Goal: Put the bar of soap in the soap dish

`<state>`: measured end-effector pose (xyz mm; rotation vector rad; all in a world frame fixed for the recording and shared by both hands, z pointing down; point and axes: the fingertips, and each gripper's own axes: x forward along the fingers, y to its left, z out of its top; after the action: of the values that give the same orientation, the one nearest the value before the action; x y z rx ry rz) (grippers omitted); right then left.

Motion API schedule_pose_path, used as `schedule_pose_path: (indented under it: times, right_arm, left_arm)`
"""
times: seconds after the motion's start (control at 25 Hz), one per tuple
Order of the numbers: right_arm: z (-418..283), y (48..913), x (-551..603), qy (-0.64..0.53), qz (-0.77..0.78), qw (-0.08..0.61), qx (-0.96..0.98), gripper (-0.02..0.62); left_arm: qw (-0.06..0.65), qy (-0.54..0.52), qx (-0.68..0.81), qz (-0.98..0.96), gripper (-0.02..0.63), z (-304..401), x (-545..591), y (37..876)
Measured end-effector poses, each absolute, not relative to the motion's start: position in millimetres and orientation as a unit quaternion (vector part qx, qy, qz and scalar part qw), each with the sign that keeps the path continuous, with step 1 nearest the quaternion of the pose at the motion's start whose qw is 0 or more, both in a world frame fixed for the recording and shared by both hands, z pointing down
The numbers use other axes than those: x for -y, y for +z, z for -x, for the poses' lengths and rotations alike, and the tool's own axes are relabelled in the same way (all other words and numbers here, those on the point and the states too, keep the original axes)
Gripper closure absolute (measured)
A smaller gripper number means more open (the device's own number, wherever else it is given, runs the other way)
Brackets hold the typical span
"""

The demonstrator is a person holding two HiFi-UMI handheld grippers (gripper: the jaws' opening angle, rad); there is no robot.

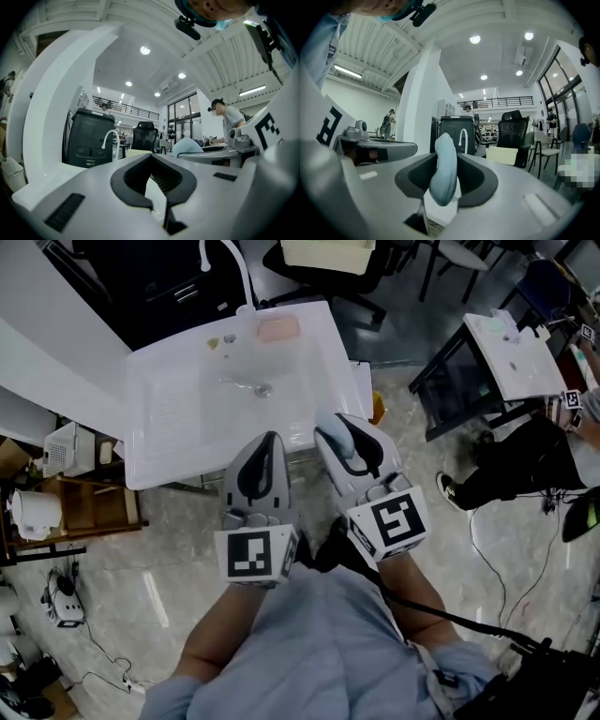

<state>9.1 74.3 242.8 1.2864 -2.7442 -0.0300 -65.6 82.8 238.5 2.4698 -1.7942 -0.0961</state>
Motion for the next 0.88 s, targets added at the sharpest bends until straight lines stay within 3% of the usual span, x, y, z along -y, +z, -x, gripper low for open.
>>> schedule_pose_path:
  times: [0.88]
  right_arm:
    - [-18,270,108,0.023,-0.39,0.073,0.917,0.472]
  left_arm:
    - [0.068,-0.007,0.611,-0.788,0.6,51,97,265]
